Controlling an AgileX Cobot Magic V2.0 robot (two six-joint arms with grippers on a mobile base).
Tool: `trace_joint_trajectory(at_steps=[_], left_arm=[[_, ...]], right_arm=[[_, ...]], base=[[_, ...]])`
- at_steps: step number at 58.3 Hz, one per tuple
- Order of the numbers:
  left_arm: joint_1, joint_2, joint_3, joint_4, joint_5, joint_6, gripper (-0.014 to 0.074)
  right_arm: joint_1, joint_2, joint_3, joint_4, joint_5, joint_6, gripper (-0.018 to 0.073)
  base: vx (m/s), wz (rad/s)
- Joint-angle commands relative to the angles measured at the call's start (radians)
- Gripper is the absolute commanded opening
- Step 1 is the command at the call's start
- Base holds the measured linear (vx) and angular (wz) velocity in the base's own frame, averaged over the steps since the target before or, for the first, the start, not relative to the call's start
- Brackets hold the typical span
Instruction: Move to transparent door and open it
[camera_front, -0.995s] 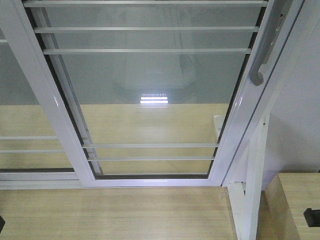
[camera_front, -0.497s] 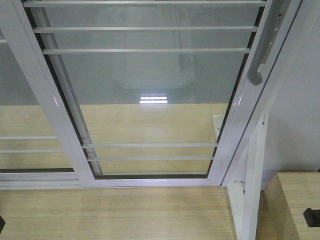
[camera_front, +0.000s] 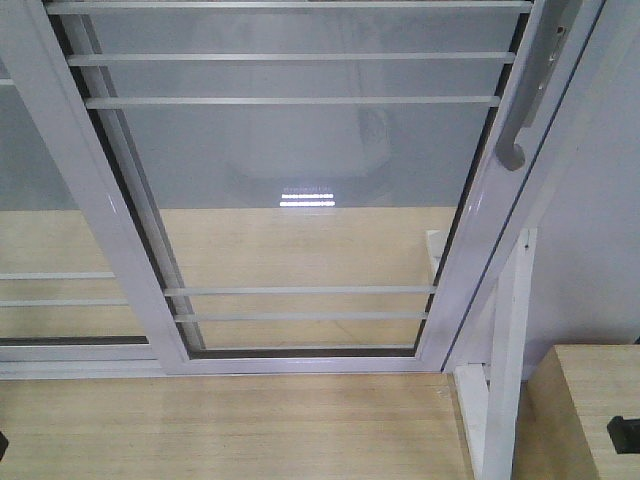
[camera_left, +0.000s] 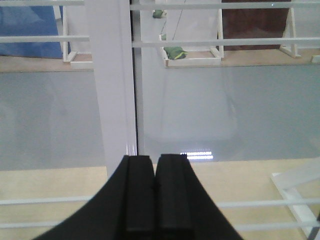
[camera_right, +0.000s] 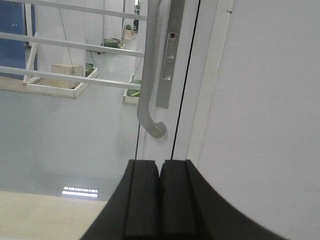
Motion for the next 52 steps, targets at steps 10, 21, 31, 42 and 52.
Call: trace_joint_trajectory(at_steps=[10,21,31,42,52], left_arm=[[-0.003,-0.011,0.019,-0.166,-0.424,-0.01,-0.0006],[-0.004,-0.011,-0.062,-0.168,-0.694,0.011,-0.0006],[-0.004,0.051,-0.325,-0.078,-0.414,0.012,-0.0006],[-0.004,0.275,-0.572,-0.081,-0.086,0.028,-0.0006],[-0.004,0.462,-0.608,-0.089,-0.044,0.025,-0.0006]], right_arm=[[-0.007,0.016,-0.003,0.011,-0.255,0.01,-0.0008],[-0.006,0.02,-0.205,0.035,-0.066,0.045,-0.0008],[-0.006,0.126,-0.454,0.035,0.112,0.045,-0.0008],[-0.006,0.354,-0.619,0.001,0.101,0.022,-0.0008],[-0.006,0.557,-0.624,-0.046,0.065,0.008,-0.0006]], base=[[0.0,0.0],[0.0,0.0],[0.0,0.0],[0.0,0.0],[0.0,0.0]])
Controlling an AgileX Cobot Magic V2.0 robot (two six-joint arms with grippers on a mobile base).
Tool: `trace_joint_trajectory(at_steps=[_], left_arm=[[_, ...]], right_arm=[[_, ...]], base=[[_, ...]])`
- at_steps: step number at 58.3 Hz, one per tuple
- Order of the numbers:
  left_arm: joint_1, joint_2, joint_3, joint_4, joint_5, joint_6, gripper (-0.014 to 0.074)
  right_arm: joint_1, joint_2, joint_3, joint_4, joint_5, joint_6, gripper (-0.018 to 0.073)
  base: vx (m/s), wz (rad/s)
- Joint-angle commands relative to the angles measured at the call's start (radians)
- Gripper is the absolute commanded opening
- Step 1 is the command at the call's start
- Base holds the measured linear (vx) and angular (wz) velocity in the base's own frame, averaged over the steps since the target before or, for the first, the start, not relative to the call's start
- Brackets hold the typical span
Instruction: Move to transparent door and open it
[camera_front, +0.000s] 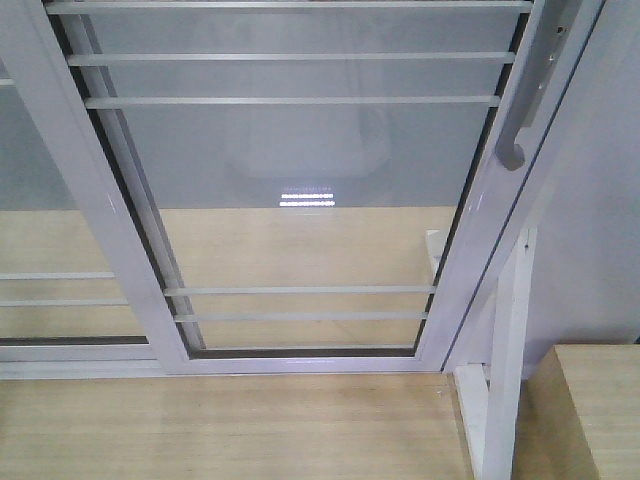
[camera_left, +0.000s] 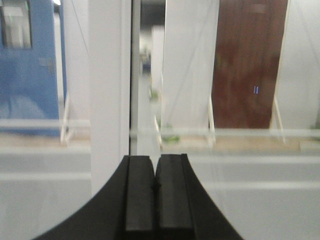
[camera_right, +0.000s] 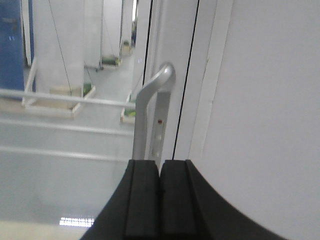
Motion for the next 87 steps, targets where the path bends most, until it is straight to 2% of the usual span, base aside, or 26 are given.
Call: trace_joint_trajectory(at_steps=[1,11,19,29,37,43,52,59,64,71,87], left_arm=[[-0.004,0.101,-0.036,-0.009,-0.037,-0.002,-0.0006],[-0.004,0.205,-0.036,-0.009,-0.034,-0.028,-0.0006],[-0.004,0.239,-0.036,-0.009,-0.038,-0.03,-0.0004],[-0.004,0.24,-0.036,-0.007,-0.065,-0.029,0.0015],[-0.003,0.24,-0.036,0.054,-0.12,-0.025,0.007],[-0.005,0.24,-0.036,0.027,-0.133,-0.029,0.013],[-0.005,0.24,-0.036,-0.006,-0.066,-0.028,0.0242],[-0.005,0.24,-0.036,-0.006,-0.03,-0.028,0.0336],[-0.005,0.24,-0.036,-0.006,-0.029,-0.028,0.0372],[-0.005,0.24,-0.036,-0.006,-0.029,-0.028,0.0382],[-0.005,0.24,-0.036,-0.009,-0.026,-0.026,0.0382]], right_arm=[[-0.006,0.102,-0.032,-0.023,-0.086,-0.013,-0.0006],[-0.006,0.224,-0.032,-0.02,-0.101,0.011,0.0011],[-0.006,0.265,-0.032,-0.02,-0.147,0.013,0.0062],[-0.006,0.298,-0.032,-0.02,-0.194,0.03,0.0195],[-0.006,0.36,-0.032,-0.029,-0.216,0.026,0.0323],[-0.004,0.431,-0.032,-0.036,-0.299,0.014,0.0384],[-0.004,0.569,-0.033,-0.055,-0.469,-0.001,0.0396],[-0.004,0.674,-0.058,-0.055,-0.502,0.003,0.0396],[-0.004,0.741,-0.095,-0.06,-0.517,0.002,0.0396],[-0.004,0.848,-0.167,-0.096,-0.572,0.002,0.0396],[-0.004,1.049,-0.335,-0.1,-0.614,0.003,0.0394]], base=[[0.0,0.0],[0.0,0.0],[0.0,0.0],[0.0,0.0],[0.0,0.0],[0.0,0.0],[0.0,0.0],[0.0,0.0],[0.0,0.0],[0.0,0.0],[0.0,0.0]])
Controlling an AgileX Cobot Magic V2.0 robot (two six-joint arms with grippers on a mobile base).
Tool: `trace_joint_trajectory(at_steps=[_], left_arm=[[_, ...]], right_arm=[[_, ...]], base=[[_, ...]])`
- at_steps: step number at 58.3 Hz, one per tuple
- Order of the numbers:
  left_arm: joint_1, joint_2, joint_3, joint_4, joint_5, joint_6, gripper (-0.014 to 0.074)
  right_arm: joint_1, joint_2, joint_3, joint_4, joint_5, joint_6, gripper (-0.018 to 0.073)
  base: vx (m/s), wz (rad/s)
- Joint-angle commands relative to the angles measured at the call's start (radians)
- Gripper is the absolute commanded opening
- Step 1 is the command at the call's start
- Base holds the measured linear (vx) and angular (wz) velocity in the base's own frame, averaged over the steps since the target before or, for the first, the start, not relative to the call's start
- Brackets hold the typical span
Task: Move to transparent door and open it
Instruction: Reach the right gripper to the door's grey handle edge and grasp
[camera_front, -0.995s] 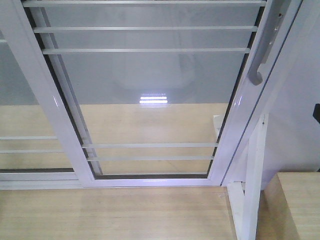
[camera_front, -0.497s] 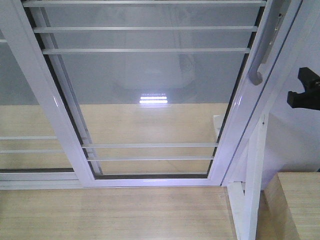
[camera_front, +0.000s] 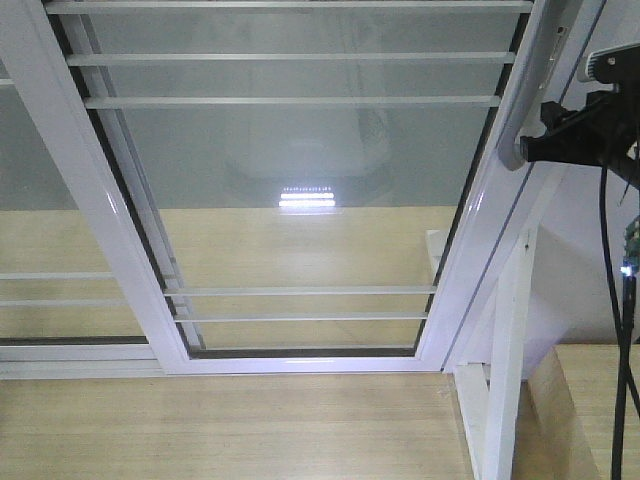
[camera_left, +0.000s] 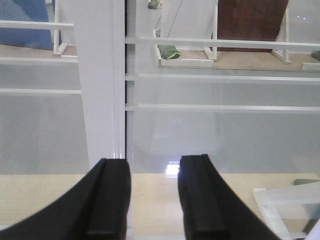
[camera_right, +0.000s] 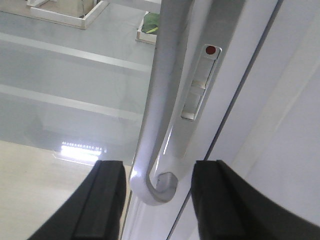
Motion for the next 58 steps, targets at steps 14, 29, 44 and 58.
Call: trace_joint_trajectory(at_steps=[14,29,44,58], left_arm=[[-0.005,0.005,-0.035,-0.018,-0.064,-0.007,0.0382],[-0.005,0.005,-0.035,-0.018,-0.065,-0.007,0.0381],[-0.005,0.005,-0.035,-0.018,-0.066,-0.007,0.0382],[-0.005,0.005,-0.035,-0.018,-0.066,-0.007,0.0382]], right_arm=[[-0.005,0.149,-0.212,-0.019,-0.117,-0.006,0.0394],[-0.005,0.263,-0.34,-0.02,-0.131,0.037,0.0394],[-0.004,0.325,-0.401,-0.025,-0.135,0.098,0.0394],[0.007,0.327,-0.401,-0.089,-0.135,0.146,0.0363]], base=[[0.0,0.0],[0.0,0.0],[0.0,0.0],[0.0,0.0]])
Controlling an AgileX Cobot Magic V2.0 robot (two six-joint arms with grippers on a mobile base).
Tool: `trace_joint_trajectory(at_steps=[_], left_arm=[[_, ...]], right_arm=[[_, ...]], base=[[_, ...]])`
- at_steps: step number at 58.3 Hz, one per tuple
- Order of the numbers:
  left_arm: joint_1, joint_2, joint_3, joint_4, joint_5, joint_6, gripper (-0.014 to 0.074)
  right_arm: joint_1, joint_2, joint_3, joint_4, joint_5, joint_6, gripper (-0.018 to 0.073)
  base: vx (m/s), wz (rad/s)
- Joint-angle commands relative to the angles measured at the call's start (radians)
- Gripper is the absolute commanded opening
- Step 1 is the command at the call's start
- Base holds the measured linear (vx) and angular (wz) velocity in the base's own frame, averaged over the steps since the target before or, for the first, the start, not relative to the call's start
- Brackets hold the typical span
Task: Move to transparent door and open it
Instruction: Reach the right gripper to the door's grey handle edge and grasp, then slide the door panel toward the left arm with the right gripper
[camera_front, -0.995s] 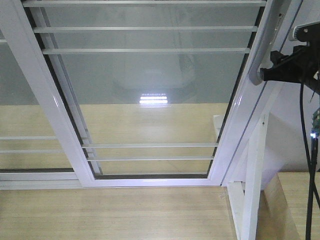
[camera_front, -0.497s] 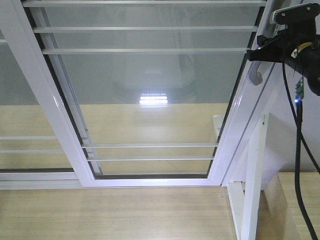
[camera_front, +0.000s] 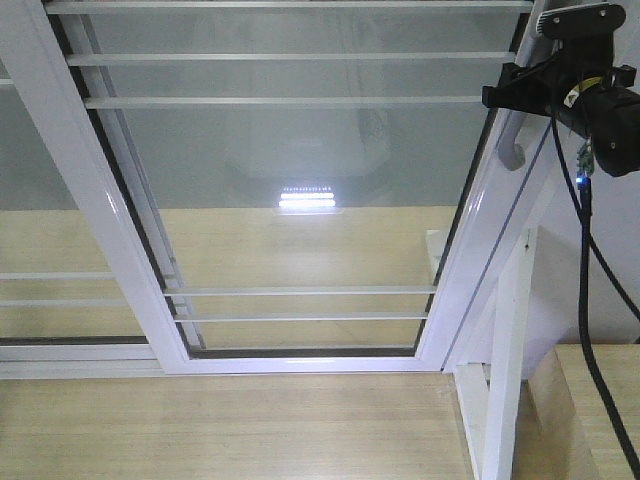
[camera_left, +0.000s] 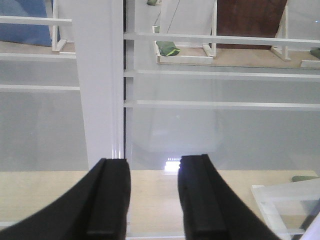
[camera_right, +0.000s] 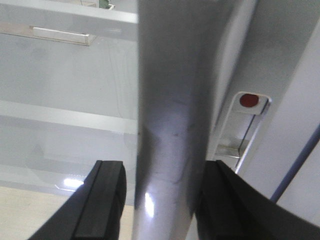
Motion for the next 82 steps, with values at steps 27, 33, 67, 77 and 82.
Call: trace_joint_trajectory(at_steps=[27,33,67,77,82], left_arm=[[-0.005,0.005,-0.035,-0.016,-0.085,-0.007,0.0382],[-0.005,0.005,-0.035,-0.016,-0.085,-0.007,0.0382],[-0.005,0.005,-0.035,-0.016,-0.086,-0.007,0.0382],[-0.005,0.005,-0.035,-0.016,-0.086,-0.007,0.0382],[-0.005,0.005,-0.035,-0.016,-0.086,-0.007,0.0382]], right_arm=[[0.099,-0.051,-0.035,-0.049,-0.096,0.021,0.0344],[0.126,-0.051,-0.035,-0.043,-0.103,0.021,0.0337],[0.271,-0.051,-0.035,-0.04,-0.171,0.024,0.0271],[0.338,-0.05,-0.035,-0.04,-0.166,0.026,0.0316],[0.373,-0.05,-0.035,-0.04,-0.166,0.025,0.0337]], base=[[0.0,0.0],[0.0,0.0],[0.0,0.0],[0.0,0.0],[0.0,0.0]])
